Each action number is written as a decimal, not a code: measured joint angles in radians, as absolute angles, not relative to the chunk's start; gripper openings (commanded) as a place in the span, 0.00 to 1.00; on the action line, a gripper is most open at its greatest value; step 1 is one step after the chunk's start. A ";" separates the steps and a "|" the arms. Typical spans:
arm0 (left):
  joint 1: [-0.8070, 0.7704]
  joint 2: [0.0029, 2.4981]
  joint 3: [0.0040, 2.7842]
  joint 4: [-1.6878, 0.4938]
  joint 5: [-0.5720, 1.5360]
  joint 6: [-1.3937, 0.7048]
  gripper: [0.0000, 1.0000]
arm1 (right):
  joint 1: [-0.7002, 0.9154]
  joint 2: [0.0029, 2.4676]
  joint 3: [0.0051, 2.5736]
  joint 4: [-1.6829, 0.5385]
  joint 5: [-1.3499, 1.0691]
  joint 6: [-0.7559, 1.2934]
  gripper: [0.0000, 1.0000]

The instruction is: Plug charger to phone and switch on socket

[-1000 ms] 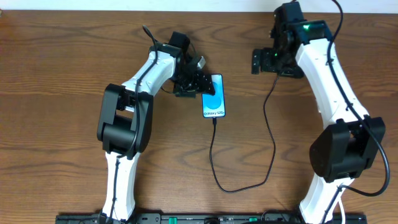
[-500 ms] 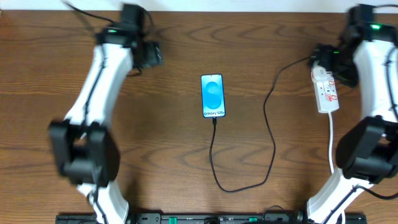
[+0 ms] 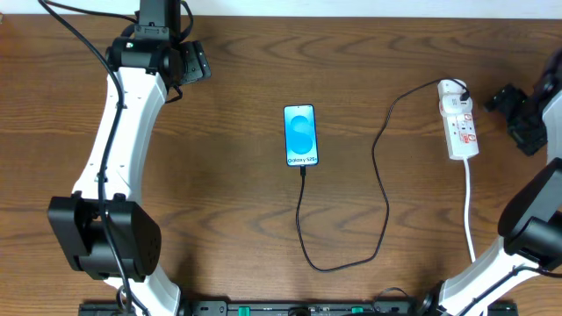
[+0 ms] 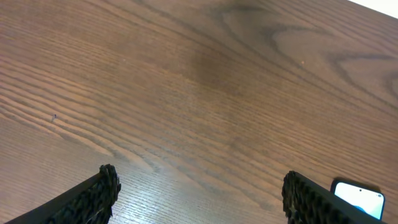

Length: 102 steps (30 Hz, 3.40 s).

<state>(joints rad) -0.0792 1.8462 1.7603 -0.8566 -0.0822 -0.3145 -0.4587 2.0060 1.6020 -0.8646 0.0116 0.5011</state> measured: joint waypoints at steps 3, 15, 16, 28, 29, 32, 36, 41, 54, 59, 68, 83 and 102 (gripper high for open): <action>-0.079 1.846 1.760 -0.856 -0.084 -0.315 0.86 | -0.459 2.006 1.529 -0.799 -0.005 0.509 0.99; -0.079 1.846 1.760 -0.857 -0.085 -0.315 0.86 | -0.459 2.033 1.502 -0.697 -0.055 0.570 0.99; -0.079 1.846 1.760 -0.857 -0.085 -0.315 0.86 | -0.459 2.046 1.502 -0.697 -0.057 0.575 0.99; -0.079 1.846 1.760 -0.857 -0.085 -0.315 0.86 | -0.461 2.125 1.510 -0.669 -0.067 0.630 0.99; -0.079 1.846 1.760 -0.857 -0.085 -0.315 0.86 | -0.461 2.125 1.510 -0.666 -0.069 0.633 0.99; -0.079 1.846 1.760 -0.857 -0.085 -0.315 0.86 | -0.457 2.125 1.510 -0.652 -0.092 0.636 0.99; -0.079 1.846 1.760 -0.857 -0.085 -0.315 0.86 | -0.454 2.125 1.511 -0.650 -0.105 0.636 0.99; -0.079 1.846 1.760 -0.857 -0.085 -0.315 0.86 | -0.454 2.125 1.514 -0.664 -0.113 0.640 0.99; -0.079 1.846 1.760 -0.857 -0.085 -0.315 0.86 | -0.447 2.126 1.522 -0.691 -0.115 0.669 0.99; -0.079 1.846 1.760 -0.857 -0.085 -0.315 0.86 | -0.438 2.126 1.525 -0.694 -0.096 0.671 0.99; -0.079 1.846 1.760 -0.857 -0.085 -0.315 0.86 | -0.432 2.126 1.529 -0.708 -0.097 0.672 0.99; -0.079 1.846 1.760 -0.857 -0.085 -0.315 0.86 | -0.390 2.111 1.527 -0.811 -0.151 0.669 0.99; -0.079 1.846 1.760 -0.857 -0.085 -0.315 0.86 | -0.281 1.573 1.499 -1.246 -0.030 0.631 0.99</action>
